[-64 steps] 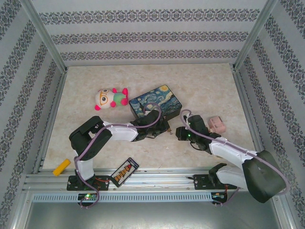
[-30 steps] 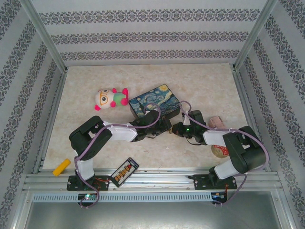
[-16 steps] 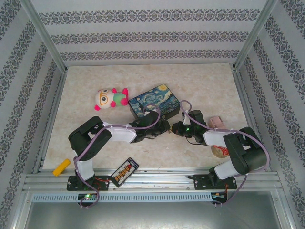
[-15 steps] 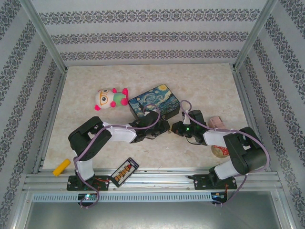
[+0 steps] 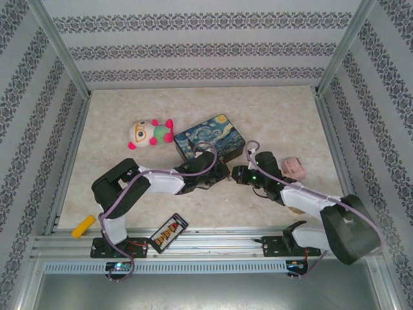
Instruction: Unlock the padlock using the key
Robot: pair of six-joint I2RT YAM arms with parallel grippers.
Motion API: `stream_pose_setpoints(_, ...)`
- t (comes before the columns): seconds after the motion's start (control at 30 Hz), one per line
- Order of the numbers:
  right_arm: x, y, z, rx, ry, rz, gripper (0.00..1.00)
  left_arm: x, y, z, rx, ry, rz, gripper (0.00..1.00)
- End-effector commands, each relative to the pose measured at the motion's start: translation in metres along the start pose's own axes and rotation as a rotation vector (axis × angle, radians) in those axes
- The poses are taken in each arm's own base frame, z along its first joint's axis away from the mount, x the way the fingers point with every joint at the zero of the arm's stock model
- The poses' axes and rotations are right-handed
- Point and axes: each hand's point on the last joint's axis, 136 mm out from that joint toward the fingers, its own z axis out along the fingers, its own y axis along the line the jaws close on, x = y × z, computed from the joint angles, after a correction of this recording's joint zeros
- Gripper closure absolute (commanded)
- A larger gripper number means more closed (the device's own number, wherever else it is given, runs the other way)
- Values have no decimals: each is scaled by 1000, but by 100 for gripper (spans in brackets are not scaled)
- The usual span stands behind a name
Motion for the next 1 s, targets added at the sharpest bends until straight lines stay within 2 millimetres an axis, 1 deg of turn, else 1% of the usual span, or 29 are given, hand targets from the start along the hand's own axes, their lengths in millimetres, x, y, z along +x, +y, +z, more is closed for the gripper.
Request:
stream_pose_setpoints(0.0, 8, -18, -8, 120, -27, -74, 80, 6, 14, -3, -48, 9, -68, 94)
stream_pose_setpoints(0.07, 7, -14, -11, 119, -53, -93, 79, 6, 15, -4, -50, 4, -73, 93)
stream_pose_setpoints(0.13, 16, -19, -14, 134, -54, -114, 78, 3, 14, -4, -42, -4, -87, 94)
stream_pose_setpoints(0.17, 16, -18, -15, 134, -60, -127, 78, 2, 13, -5, -35, -5, -94, 94)
stream_pose_setpoints(0.3, 22, -8, -17, 117, -60, -202, 78, -1, 13, -4, -17, -8, -128, 94)
stream_pose_setpoints(0.57, 25, 2, -13, 137, -52, -303, 75, -1, 13, -3, -13, 8, -152, 95)
stream_pose_setpoints(0.63, 29, 0, -10, 152, -33, -322, 75, -2, 13, -4, -12, 6, -154, 95)
stream_pose_setpoints(0.7, 22, 9, -7, 149, -41, -342, 73, -3, 12, -5, -10, 5, -153, 95)
stream_pose_setpoints(0.97, 18, 12, 0, 193, -46, -397, 71, -6, 12, -8, -9, 1, -155, 96)
